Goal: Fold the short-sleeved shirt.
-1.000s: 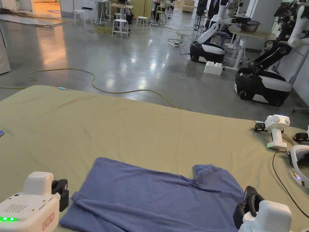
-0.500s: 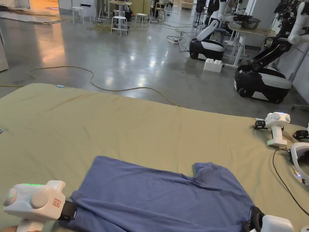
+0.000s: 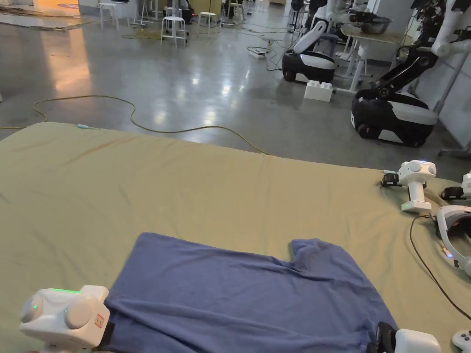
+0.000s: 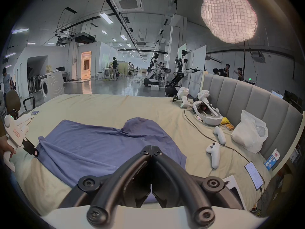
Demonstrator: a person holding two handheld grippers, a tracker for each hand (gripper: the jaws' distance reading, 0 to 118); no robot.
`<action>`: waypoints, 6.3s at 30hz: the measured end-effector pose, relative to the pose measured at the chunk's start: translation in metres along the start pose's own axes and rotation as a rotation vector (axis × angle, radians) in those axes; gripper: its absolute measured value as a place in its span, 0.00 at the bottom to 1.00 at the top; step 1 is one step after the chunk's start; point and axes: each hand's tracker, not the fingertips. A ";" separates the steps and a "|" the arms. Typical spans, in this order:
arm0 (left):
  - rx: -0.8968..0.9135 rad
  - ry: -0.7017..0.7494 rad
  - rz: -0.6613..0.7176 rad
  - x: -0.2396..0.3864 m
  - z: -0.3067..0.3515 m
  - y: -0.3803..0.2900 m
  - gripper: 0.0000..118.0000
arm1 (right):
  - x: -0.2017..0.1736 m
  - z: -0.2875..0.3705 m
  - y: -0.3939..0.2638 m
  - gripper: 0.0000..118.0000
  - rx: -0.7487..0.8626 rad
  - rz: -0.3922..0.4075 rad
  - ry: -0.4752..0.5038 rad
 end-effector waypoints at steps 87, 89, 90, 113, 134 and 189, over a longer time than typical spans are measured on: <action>1.005 0.013 -0.025 0.076 0.166 -0.053 0.13 | -0.065 0.038 0.073 0.11 0.306 -0.048 0.029; 1.033 0.026 -0.016 0.078 0.169 -0.055 0.08 | -0.073 0.038 0.076 0.04 0.320 -0.037 0.012; 1.044 0.023 -0.015 0.079 0.170 -0.054 0.02 | -0.073 0.038 0.077 0.00 0.325 -0.039 0.027; 0.278 -0.109 0.106 -0.049 0.003 0.083 0.00 | -0.067 -0.030 0.054 0.00 0.104 0.004 0.067; 0.087 0.031 -0.089 -0.003 -0.048 0.119 0.25 | -0.025 -0.082 0.011 0.00 -0.106 0.043 -0.024; 0.413 -0.161 0.024 -0.055 0.111 -0.078 0.05 | 0.112 0.009 0.017 0.00 -0.414 0.030 0.172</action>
